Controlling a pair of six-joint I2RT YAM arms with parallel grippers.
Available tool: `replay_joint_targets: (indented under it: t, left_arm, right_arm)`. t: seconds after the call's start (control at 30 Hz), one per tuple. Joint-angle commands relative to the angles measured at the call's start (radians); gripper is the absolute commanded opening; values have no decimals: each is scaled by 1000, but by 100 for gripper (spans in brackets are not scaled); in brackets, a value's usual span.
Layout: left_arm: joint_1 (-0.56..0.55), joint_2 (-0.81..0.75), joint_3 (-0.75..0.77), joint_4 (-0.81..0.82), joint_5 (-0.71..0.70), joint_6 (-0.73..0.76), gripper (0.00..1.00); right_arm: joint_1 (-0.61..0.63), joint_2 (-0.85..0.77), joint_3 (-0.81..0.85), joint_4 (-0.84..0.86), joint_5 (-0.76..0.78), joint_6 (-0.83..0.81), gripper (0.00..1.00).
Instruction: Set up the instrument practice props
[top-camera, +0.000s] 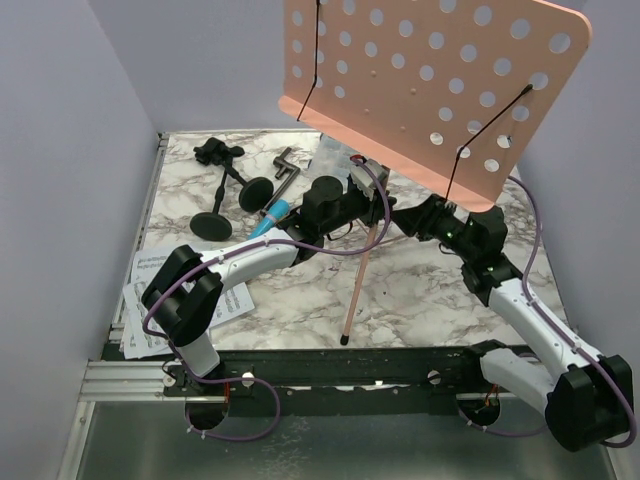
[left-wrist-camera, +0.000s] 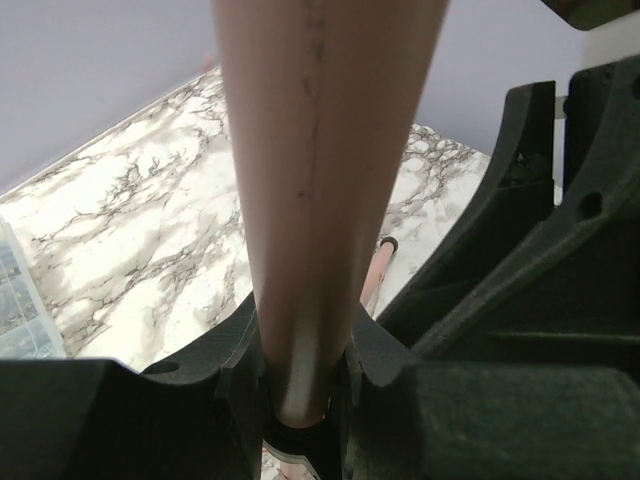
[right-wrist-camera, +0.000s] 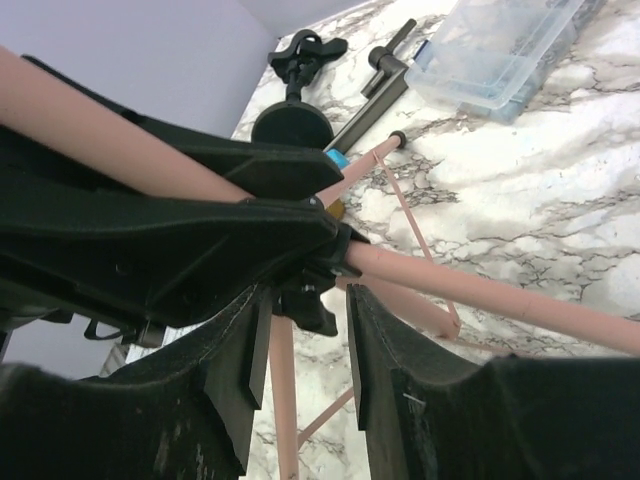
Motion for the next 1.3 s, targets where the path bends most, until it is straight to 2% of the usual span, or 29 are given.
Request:
replay_joint_targets:
  t: [0.0, 0.1, 0.23, 0.3, 0.37, 0.4, 0.47, 0.57, 0.67, 0.77, 0.83, 0.9, 1.0, 1.1, 1.17, 1.27]
  left_arm:
    - [7, -23, -16, -14, 12, -65, 0]
    - [6, -19, -14, -14, 16, -68, 0]
    - [7, -20, -15, -14, 18, -70, 0]
    - [7, -23, -16, -14, 16, -65, 0]
    - [7, -23, -17, -14, 13, -63, 0]
    - [7, -23, -17, -14, 13, -64, 0]
    - [6, -22, -16, -14, 16, -67, 0]
    - [6, -20, -15, -14, 23, -72, 0]
    - [5, -19, -16, -14, 20, -73, 0]
    - [5, -18, -16, -14, 22, -77, 0]
    - [6, -19, -16, -14, 23, -75, 0]
    - [5, -22, -17, -14, 17, -71, 0]
    - [5, -23, -16, -14, 19, -72, 0]
    - [6, -25, -16, -14, 24, -74, 0]
    - [6, -25, -16, -14, 18, -71, 0]
    - [5, -26, -17, -14, 22, -72, 0]
  right_arm:
    - [3, -45, -42, 12, -26, -13, 45]
    - [3, -15, -25, 22, -67, -21, 45]
    - [4, 28, -2, 11, -48, 1, 40]
    - [4, 40, 1, 1, -12, 42, 32]
    - [2, 40, -9, -20, 67, 121, 19]
    - [2, 40, -16, -40, 103, 173, 11]
    - [2, 40, -44, -77, 167, 314, 1]
    - [-6, 42, -129, -24, 154, 540, 0]
    - [-19, 86, -207, 7, 107, 842, 2]
    - [-39, 156, -231, 10, -5, 1011, 2]
    - [-41, 189, -275, 101, -64, 1108, 3]
    - [-40, 227, -361, 304, -115, 1233, 3]
    - [-41, 289, -460, 601, -159, 1360, 8]
    - [-42, 322, -478, 709, -184, 1369, 20]
    - [-41, 311, -474, 713, -189, 1322, 35]
    - [-46, 238, -444, 630, -163, 1105, 66]
